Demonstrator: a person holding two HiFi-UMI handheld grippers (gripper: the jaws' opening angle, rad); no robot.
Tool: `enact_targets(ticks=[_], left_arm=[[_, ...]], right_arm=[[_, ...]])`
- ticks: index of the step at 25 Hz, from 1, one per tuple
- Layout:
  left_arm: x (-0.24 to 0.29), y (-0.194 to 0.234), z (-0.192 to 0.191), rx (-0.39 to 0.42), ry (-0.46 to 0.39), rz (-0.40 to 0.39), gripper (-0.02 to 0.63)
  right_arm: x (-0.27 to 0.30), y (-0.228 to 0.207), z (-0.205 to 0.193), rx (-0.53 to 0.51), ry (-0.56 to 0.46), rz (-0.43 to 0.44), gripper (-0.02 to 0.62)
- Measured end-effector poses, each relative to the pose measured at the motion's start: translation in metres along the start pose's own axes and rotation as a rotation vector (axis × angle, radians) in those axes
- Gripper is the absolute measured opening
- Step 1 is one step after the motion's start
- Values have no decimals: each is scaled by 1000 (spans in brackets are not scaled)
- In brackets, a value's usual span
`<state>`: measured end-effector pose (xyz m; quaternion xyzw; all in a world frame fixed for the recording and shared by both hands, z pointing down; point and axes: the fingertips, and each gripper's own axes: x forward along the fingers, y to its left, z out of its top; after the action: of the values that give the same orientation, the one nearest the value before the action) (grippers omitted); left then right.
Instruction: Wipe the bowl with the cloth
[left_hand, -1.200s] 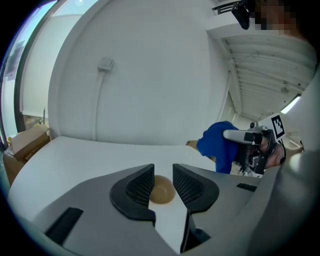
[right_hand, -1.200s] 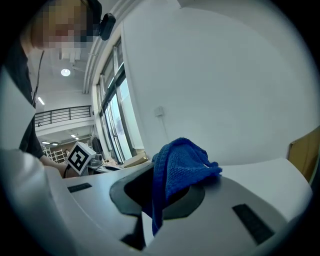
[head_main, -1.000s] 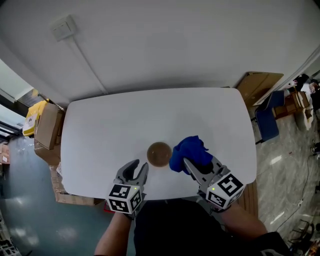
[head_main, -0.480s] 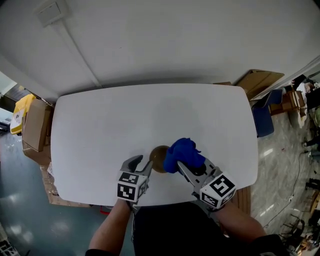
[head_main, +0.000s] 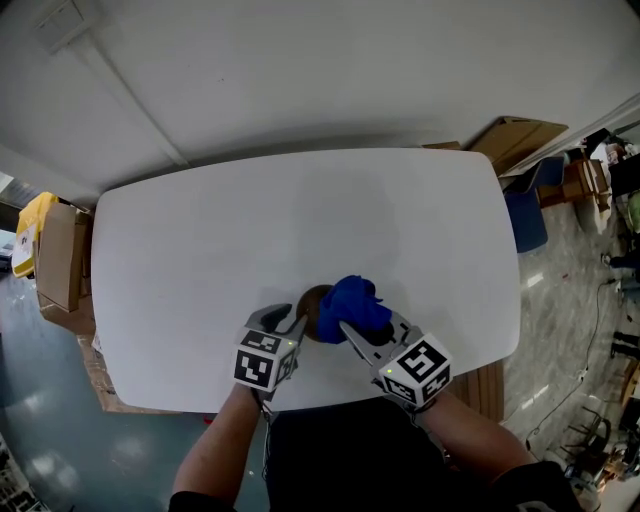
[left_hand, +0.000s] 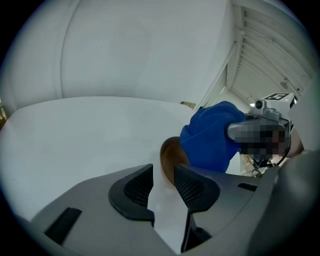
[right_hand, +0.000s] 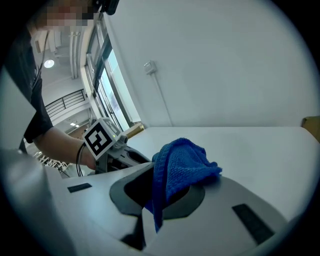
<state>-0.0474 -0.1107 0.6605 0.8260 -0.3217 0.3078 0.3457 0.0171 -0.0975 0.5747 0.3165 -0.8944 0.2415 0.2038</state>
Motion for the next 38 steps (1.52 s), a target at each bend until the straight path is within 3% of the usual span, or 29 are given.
enact_targets(ticks=[3,6,9,21,27,33,38], left_arm=[[7,1,-2,-8,28,-12,132],[11,2,-1,-10,48,-14,64],[14,2,2,-9,69,-14,40],[18,-4,9,0,87,17,23],[17,-1,7,-38,70,38,23],[16,-3,6,-79,59,51,23],[14,-3,4,-83,60,54,23]], right_arm=[[10,1,-14,-34,68,6,29],[19,6,-23,-70,131,24,29],[26,12,-31,-97,186,49,29],[49,18,-54,-235,352,85,29],[30,15,-40,-292,374,89,169],[4,4,-32,-515,408,-8,189],[48,3,-75,-657,574,37,168]])
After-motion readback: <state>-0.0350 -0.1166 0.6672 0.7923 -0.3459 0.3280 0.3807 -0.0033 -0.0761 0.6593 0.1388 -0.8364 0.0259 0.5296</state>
